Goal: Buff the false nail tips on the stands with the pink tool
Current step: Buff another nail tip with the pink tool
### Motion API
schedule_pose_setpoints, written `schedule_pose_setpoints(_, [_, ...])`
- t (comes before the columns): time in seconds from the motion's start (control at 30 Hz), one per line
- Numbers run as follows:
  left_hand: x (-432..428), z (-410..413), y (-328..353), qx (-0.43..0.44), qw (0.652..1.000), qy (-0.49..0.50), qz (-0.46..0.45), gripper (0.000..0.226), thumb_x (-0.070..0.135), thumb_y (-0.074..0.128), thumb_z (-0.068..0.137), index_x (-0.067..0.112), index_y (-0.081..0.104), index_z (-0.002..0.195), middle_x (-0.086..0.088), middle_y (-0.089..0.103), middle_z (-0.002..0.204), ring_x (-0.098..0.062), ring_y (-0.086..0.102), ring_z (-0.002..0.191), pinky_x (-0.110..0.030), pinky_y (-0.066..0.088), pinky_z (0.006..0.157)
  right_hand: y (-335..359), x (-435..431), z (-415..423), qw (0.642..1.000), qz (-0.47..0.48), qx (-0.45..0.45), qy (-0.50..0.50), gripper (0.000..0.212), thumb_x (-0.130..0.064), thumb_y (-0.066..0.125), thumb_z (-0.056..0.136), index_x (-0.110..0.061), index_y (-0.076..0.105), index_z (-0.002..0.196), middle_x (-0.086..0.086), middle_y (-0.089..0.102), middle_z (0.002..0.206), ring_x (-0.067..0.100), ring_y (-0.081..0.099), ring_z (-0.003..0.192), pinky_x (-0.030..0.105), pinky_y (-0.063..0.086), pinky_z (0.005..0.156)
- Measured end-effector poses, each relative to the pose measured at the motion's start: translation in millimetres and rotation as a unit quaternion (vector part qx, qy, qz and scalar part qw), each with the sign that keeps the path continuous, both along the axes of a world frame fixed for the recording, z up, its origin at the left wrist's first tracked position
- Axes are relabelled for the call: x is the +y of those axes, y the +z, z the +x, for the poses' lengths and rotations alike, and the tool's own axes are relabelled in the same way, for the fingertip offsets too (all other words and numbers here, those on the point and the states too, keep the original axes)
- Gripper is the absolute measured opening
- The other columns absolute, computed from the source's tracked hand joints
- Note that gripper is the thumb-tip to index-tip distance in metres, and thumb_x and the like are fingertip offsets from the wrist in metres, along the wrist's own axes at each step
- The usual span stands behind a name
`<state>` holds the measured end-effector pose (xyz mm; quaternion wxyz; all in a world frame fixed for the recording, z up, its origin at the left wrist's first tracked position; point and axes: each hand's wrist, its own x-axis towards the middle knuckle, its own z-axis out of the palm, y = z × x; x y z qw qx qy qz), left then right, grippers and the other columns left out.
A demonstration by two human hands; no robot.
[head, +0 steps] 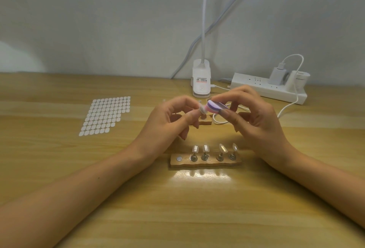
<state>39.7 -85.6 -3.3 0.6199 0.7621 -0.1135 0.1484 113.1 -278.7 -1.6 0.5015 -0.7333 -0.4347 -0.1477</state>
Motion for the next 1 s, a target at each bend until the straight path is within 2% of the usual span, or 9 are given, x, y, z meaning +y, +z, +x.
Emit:
schedule_pose_setpoints(0.2, [1.7, -0.1, -1.4, 0.026, 0.999, 0.033, -0.003, 0.016, 0.025, 0.071, 0.088, 0.015, 0.074, 0.100, 0.002, 0.078, 0.096, -0.014, 0.073, 0.066, -0.025, 0.060, 0.062, -0.8, 0.6, 1.4, 1.000, 0.005, 0.006, 0.005, 0.021, -0.033, 0.062, 0.091, -0.031, 0.066, 0.111, 0.002, 0.060, 0.109, 0.021, 0.060, 0.090, 0.036, 0.057, 0.060])
schedule_pose_setpoints(0.3, [1.9, 0.1, -2.7, 0.024, 0.998, 0.056, 0.007, 0.010, 0.022, 0.075, 0.087, 0.013, 0.076, 0.093, 0.005, 0.077, 0.092, -0.016, 0.075, 0.067, -0.023, 0.058, 0.060, -1.0, 0.0, 2.8, 1.000, 0.007, 0.013, 0.011, 0.021, -0.029, 0.063, 0.091, -0.029, 0.066, 0.112, 0.002, 0.060, 0.109, 0.021, 0.060, 0.092, 0.029, 0.058, 0.062])
schedule_pose_setpoints(0.4, [1.4, -0.8, -1.7, 0.020, 0.998, 0.064, 0.017, 0.010, 0.022, 0.079, 0.082, 0.014, 0.077, 0.087, 0.005, 0.077, 0.091, -0.014, 0.075, 0.069, -0.020, 0.056, 0.061, -1.3, 0.0, 2.8, 1.000, 0.004, 0.007, 0.015, 0.022, -0.028, 0.063, 0.091, -0.025, 0.067, 0.113, 0.004, 0.060, 0.109, 0.021, 0.061, 0.095, 0.028, 0.058, 0.069])
schedule_pose_setpoints(0.5, [0.9, -2.0, -0.7, 0.017, 0.998, 0.063, 0.023, 0.009, 0.023, 0.080, 0.076, 0.018, 0.075, 0.081, 0.004, 0.076, 0.092, -0.015, 0.075, 0.071, -0.026, 0.058, 0.062, -0.8, 0.4, 2.8, 1.000, -0.005, -0.021, 0.018, 0.021, -0.028, 0.064, 0.092, -0.022, 0.066, 0.113, 0.005, 0.061, 0.109, 0.020, 0.062, 0.097, 0.028, 0.058, 0.075])
schedule_pose_setpoints(0.6, [0.2, -2.1, -0.2, 0.022, 0.997, 0.061, 0.028, 0.009, 0.020, 0.081, 0.077, 0.016, 0.074, 0.082, 0.004, 0.075, 0.084, -0.014, 0.074, 0.069, -0.029, 0.060, 0.064, -1.8, 1.0, 3.0, 0.997, -0.018, -0.061, 0.032, 0.019, -0.016, 0.066, 0.093, -0.014, 0.068, 0.111, 0.005, 0.062, 0.107, 0.021, 0.062, 0.095, 0.029, 0.056, 0.075])
schedule_pose_setpoints(0.67, [0.0, -2.3, 0.3, 0.022, 0.997, 0.063, 0.031, 0.011, 0.024, 0.081, 0.075, 0.017, 0.074, 0.082, 0.006, 0.074, 0.079, -0.012, 0.071, 0.064, -0.031, 0.061, 0.063, -2.2, 0.7, 3.7, 0.997, -0.023, -0.072, 0.033, 0.020, -0.014, 0.067, 0.091, -0.014, 0.068, 0.111, 0.004, 0.062, 0.107, 0.021, 0.061, 0.095, 0.029, 0.055, 0.075])
schedule_pose_setpoints(0.77, [-0.3, -2.6, 0.7, 0.014, 0.997, 0.065, 0.034, 0.008, 0.022, 0.081, 0.076, 0.023, 0.073, 0.076, 0.013, 0.070, 0.071, -0.005, 0.061, 0.057, -0.023, 0.054, 0.055, -1.0, 0.0, 3.1, 0.996, -0.028, -0.081, 0.033, 0.019, -0.018, 0.068, 0.093, -0.018, 0.067, 0.112, 0.003, 0.064, 0.107, 0.023, 0.061, 0.097, 0.033, 0.056, 0.074])
schedule_pose_setpoints(0.87, [-1.5, -3.1, 1.3, -0.001, 0.996, 0.077, 0.044, 0.011, 0.033, 0.080, 0.071, 0.025, 0.073, 0.072, 0.011, 0.069, 0.072, -0.003, 0.051, 0.056, -0.024, 0.047, 0.054, -1.2, 1.5, 0.9, 0.989, -0.048, -0.133, 0.048, 0.022, -0.019, 0.068, 0.090, -0.020, 0.069, 0.113, 0.002, 0.064, 0.105, 0.023, 0.061, 0.098, 0.032, 0.054, 0.073])
schedule_pose_setpoints(1.0, [-1.4, -3.3, 1.5, -0.012, 0.995, 0.087, 0.047, 0.011, 0.023, 0.082, 0.076, 0.027, 0.073, 0.071, 0.008, 0.071, 0.073, 0.003, 0.055, 0.056, -0.015, 0.044, 0.055, -0.4, -0.6, 4.1, 0.992, -0.039, -0.119, 0.010, 0.022, -0.023, 0.067, 0.089, -0.025, 0.067, 0.111, -0.002, 0.065, 0.101, 0.027, 0.059, 0.095, 0.038, 0.052, 0.072])
